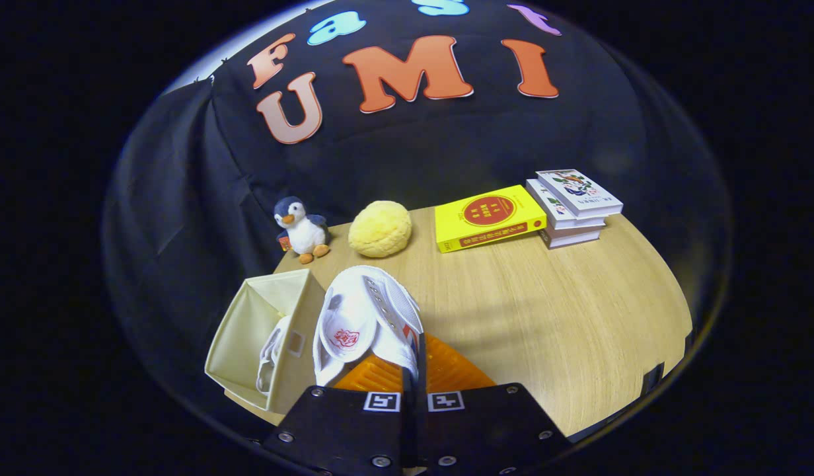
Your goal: Open the storage box then place both shoes into the box .Put the left shoe in first, then the right shoe, with the right side of both shoes facing outward in a uniform manner.
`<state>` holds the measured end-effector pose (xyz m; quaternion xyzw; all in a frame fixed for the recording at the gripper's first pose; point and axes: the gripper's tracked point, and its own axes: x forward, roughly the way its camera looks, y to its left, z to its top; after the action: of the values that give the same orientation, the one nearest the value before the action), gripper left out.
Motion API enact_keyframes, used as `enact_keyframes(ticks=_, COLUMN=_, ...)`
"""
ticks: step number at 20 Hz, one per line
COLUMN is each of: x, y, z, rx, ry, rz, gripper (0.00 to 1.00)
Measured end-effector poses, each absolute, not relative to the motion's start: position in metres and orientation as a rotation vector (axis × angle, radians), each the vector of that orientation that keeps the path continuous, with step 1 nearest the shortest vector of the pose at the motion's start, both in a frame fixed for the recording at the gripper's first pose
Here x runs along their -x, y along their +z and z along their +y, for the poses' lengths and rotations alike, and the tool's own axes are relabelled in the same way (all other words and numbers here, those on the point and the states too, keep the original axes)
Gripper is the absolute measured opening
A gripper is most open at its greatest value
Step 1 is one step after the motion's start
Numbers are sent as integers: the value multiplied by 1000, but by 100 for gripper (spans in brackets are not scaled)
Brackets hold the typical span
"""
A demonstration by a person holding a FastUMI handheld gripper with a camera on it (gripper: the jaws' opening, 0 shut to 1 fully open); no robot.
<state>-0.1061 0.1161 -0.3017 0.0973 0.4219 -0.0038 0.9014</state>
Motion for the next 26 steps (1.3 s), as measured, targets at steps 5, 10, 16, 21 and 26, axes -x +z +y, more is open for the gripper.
enact_keyframes(ticks=5, x=83, y=-286, z=191, rx=-209, ry=79, rz=840, gripper=1)
enact_keyframes(ticks=10, x=74, y=-293, z=244, rx=-172, ry=142, rz=871, gripper=1)
enact_keyframes(ticks=16, x=71, y=-321, z=282, rx=-164, ry=120, rz=959, gripper=1)
enact_keyframes(ticks=21, x=75, y=-351, z=285, rx=-122, ry=26, rz=1046, gripper=3)
enact_keyframes(ticks=26, x=77, y=-365, z=286, rx=-123, ry=-33, rz=1099, gripper=5)
